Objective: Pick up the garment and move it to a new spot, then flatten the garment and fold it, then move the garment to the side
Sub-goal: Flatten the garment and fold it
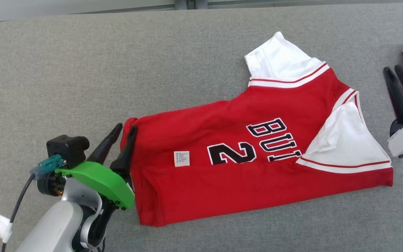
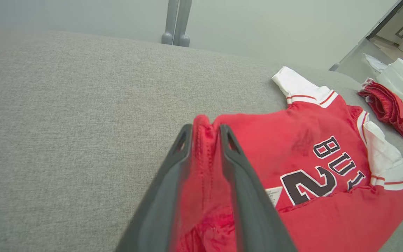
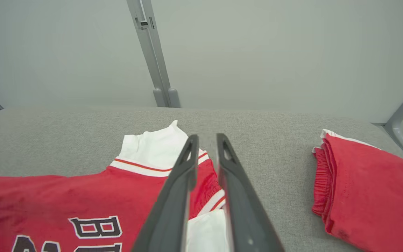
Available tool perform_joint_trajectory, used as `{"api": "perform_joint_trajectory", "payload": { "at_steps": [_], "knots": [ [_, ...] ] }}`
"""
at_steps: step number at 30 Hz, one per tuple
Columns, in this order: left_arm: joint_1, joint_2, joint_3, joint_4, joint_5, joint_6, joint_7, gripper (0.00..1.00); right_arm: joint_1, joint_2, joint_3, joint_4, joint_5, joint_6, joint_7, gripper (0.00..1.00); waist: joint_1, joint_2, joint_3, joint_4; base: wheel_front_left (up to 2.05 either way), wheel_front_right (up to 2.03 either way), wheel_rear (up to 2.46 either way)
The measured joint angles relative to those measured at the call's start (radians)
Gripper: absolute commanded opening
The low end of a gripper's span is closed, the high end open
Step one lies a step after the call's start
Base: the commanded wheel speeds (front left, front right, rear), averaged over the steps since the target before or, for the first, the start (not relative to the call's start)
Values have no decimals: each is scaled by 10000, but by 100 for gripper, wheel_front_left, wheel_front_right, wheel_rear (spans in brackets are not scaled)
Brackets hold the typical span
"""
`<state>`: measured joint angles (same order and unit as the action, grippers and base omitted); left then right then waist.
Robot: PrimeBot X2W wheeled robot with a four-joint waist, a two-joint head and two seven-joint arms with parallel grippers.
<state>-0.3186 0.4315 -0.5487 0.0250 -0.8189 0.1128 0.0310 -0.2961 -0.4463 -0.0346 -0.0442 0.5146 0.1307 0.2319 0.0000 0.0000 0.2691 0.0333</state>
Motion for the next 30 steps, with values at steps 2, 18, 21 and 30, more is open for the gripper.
{"api": "perform_joint_trajectory", "payload": {
  "at_steps": [2,18,21,30],
  "knots": [
    [33,-90,2,224,136,-25,-447,100,168,117,69,138,-336,0,-349,100,0,0,-143,29,0,0,0],
    [2367,-1346,1371,999,1958,203,-2924,100,2108,1032,836,1561,-2679,4,-4366,100,-1,0,-1968,190,0,0,0],
    [3086,-1814,1910,840,2798,-88,-2932,100,2544,1457,777,1910,-2894,4,-4738,100,-1,0,-2283,227,0,0,0],
    [3988,-3099,3507,1060,4130,-1198,-2934,100,3150,2192,627,2313,-3141,4,-4936,100,-1,0,-2584,265,0,0,0]
  ]
}}
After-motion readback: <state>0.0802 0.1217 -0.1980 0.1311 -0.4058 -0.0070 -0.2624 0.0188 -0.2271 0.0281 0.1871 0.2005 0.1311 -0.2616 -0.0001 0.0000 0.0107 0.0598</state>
